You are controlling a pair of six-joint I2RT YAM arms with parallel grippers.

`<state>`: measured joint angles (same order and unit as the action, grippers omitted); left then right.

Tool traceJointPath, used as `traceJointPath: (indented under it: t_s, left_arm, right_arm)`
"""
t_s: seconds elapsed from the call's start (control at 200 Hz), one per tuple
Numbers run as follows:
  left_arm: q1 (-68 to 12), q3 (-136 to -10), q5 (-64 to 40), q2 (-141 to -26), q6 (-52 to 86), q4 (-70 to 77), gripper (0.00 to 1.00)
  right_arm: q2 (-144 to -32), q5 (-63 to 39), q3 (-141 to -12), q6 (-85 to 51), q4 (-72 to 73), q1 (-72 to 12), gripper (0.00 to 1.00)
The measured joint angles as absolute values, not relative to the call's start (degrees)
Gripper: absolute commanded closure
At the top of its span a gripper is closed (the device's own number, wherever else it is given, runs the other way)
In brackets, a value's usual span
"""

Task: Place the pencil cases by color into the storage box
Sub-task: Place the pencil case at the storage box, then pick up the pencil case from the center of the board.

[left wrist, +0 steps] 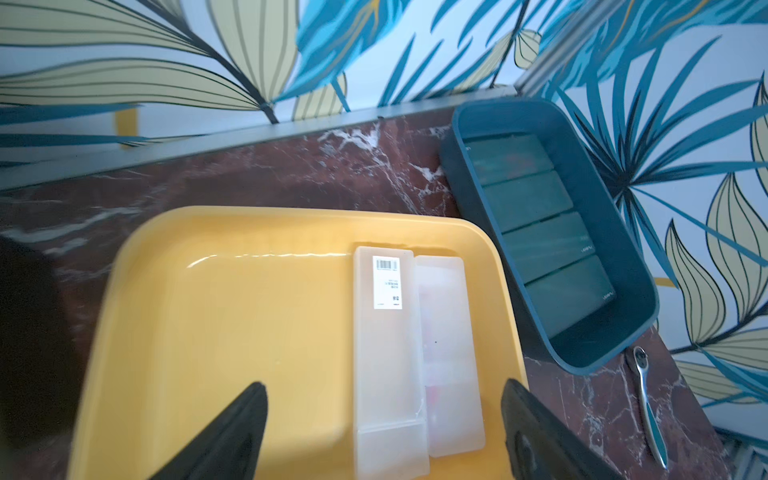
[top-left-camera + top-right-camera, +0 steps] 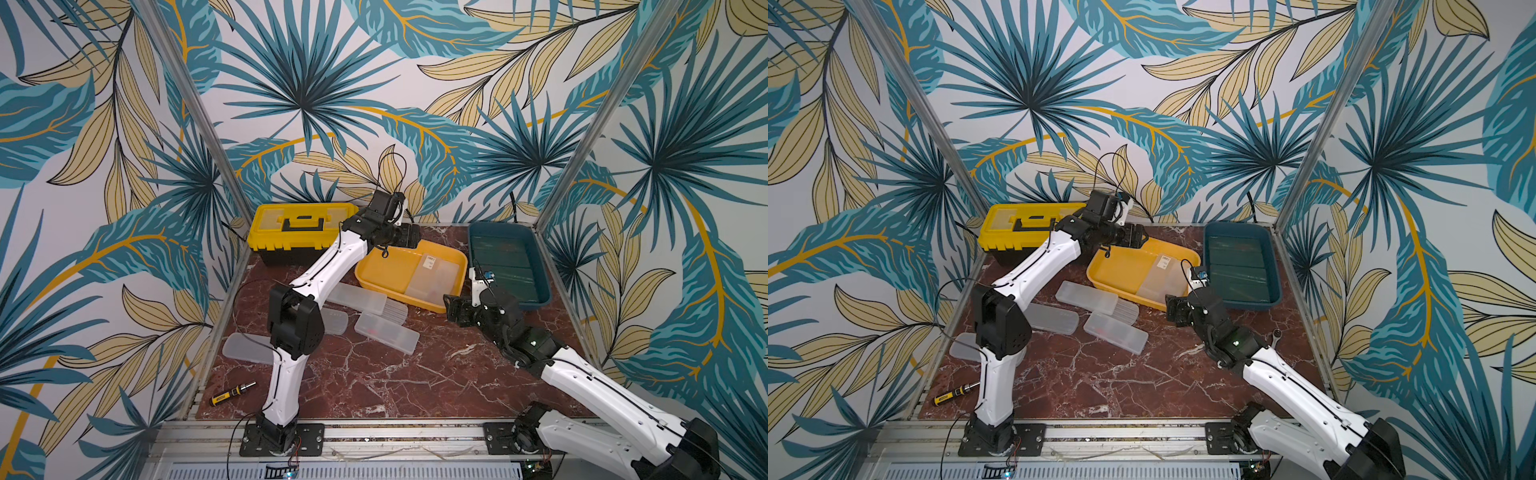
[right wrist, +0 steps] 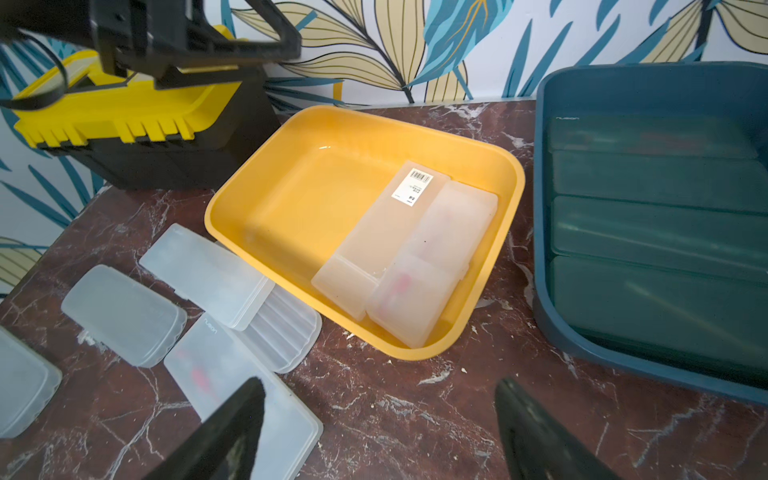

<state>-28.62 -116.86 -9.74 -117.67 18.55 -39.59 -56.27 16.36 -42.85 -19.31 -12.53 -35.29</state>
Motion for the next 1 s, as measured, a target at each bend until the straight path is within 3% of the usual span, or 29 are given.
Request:
traceJointPath:
  t_s: [0.235,0.566,0.801,1.001]
  left_arm:
    - [-26.1,-99.5,-3.6,-104.2,21.2,-40.8,0.00]
    - [-22.4,-81.1,5.3,-81.8,26.9,-46.7,0.00]
    - [-15.5,-69.5,9.9,-70.6,34.4,-53.8,0.00]
    - [-3.9,-59.8,9.6,-63.5,40.7,-57.1,0.00]
  right_arm:
    - [-59.5,10.6,-42.8,-17.9,-10.7,-35.4,0.13]
    - [-67.3,6.3,-42.7,-15.6,-3.5,-41.9,0.12]
    - [-71.5,6.2,-42.7,-13.5,-0.5,-44.7,0.12]
    - [-70.2,6.8,-41.2,-12.1,2.5,-44.7,0.13]
